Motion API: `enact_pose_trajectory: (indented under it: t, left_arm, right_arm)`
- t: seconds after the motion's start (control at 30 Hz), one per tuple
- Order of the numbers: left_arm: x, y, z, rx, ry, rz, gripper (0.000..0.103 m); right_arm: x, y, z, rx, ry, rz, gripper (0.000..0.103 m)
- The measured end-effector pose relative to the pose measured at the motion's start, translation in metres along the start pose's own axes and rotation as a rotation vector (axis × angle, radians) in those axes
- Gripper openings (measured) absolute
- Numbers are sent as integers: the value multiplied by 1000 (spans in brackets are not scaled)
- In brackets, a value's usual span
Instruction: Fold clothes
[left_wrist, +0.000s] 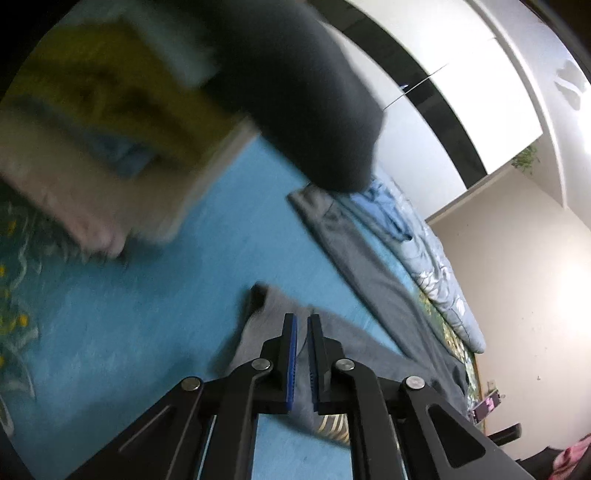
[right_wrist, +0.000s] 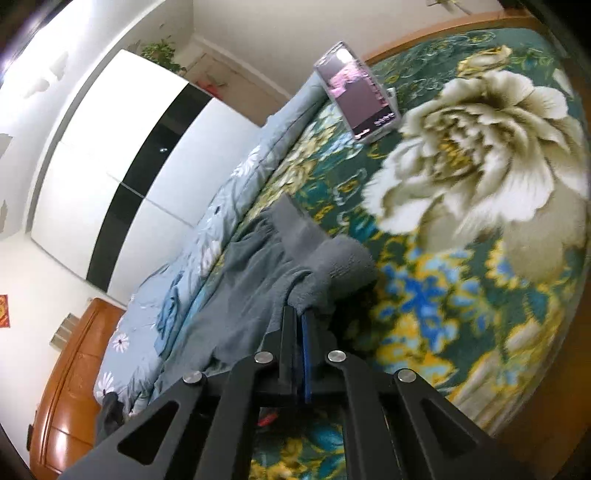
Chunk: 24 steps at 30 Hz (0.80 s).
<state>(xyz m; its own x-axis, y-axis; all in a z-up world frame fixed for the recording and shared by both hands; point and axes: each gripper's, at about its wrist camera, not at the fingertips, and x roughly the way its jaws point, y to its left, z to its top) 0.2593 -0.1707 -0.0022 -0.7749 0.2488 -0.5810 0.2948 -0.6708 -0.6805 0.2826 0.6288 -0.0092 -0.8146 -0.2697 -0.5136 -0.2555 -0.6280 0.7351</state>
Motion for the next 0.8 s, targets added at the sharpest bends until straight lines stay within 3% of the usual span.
enact_pose_trajectory:
  t: [0.03,0.13,0.33,0.5,0.57,0.6,0.63,0.67,0.8]
  left_arm:
    - [3,1,-4,-12,11,-4,11]
    - [13,5,-15,-48,43,-16,37]
    - [32,12,-37,-120,109,-40,46]
    - [45,16,-53,-172,153,-60,43]
    - [38,7,-45,-143,113,-64,42]
    - [34,3,-42,-129,93,-66,38]
    - [30,-1,-38,-115,73,-68,18]
    - [27,-5,-34,-100,53,-70,13]
    - [11,-21,-18,-43,-27,-77,12]
  right_arm:
    - [2,-3,-1,6,6,-5,2]
    - [7,-9,-7,11,18,-13,2]
    - [11,-12,-7,12,36,-16,2]
    - [11,-10,-7,6,43,-25,2]
    - [11,-11,-8,16,45,-23,2]
    - [10,-11,-8,21,45,-22,2]
    - [10,-11,-9,22,45,-23,2]
    - [9,-10,-9,22,45,-24,2]
    - [5,2,-6,5,37,-18,2]
